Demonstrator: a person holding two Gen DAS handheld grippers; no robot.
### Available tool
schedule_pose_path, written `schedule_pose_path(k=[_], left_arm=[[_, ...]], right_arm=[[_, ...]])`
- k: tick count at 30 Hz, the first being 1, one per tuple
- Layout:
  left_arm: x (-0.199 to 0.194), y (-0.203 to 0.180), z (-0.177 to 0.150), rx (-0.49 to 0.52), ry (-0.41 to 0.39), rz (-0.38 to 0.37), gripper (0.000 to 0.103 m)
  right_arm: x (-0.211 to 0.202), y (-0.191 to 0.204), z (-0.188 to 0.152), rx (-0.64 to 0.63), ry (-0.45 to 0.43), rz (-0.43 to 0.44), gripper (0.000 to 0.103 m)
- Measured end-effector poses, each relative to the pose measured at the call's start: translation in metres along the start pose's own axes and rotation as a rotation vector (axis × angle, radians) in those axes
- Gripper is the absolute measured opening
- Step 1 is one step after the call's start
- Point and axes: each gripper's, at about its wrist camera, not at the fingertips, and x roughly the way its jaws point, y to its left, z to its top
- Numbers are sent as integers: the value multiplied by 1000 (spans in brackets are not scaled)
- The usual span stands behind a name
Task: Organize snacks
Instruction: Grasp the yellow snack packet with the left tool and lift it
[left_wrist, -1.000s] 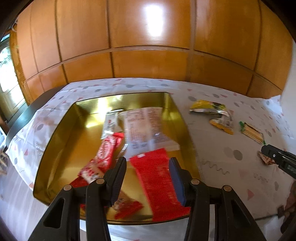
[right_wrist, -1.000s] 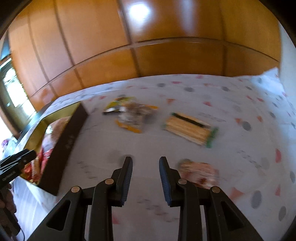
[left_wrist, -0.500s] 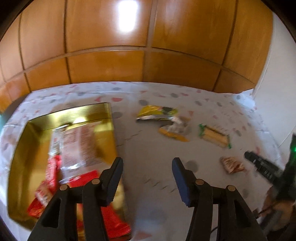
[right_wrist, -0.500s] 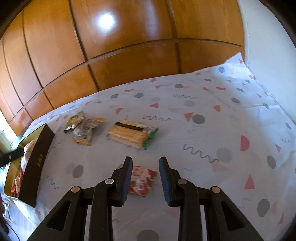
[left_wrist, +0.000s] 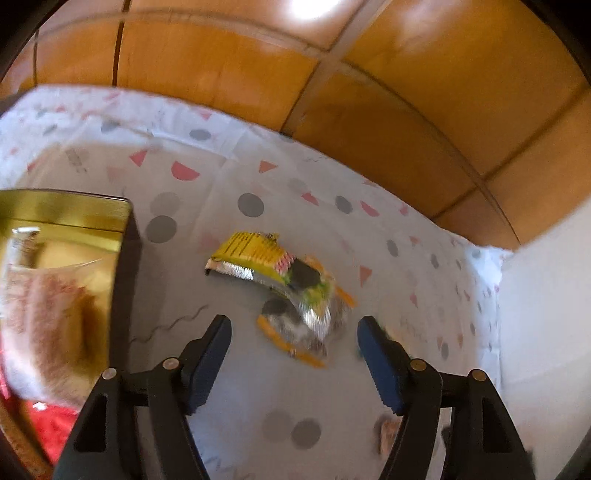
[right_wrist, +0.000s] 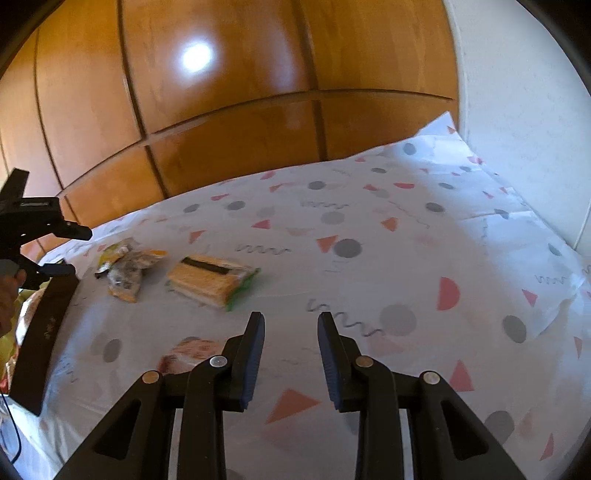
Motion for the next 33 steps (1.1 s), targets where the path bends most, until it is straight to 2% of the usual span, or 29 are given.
schedule_pose_path(k=[4,6,12,14,15,17,18,22,26,29,33], left_arm=[[36,7,17,-100,60,33,72],[48,12,25,-134,65,53,71],[73,13,44,-156,63,109,70],[80,10,48,-131,62,116,69],[83,8,50,-105,60,126,64],[84,4,51,-62,46,130,38],[84,4,51,-49,45,123,34],[75,6,49,5,30,100,27],[48,0,40,104,-9,77,24],[21,-6,24,189,-19,38,24],[-10,-18,-13,317,19,-27,24]], right_arm=[[7,-10,-4,18,22,2,30],[12,-12,-5,23,32,6,30],[24,-20,-9,56,59,7,30],[28,-23,-11,72,64,16,30],[28,-24,-12,72,51,21,30],[30,-25,-14,77,38,31,30],[31,-26,-15,86,32,37,30],[32,-28,-15,93,24,48,30],[31,-28,-16,97,19,51,30],[31,-27,-16,94,18,47,30],[31,-26,-16,86,15,41,30]])
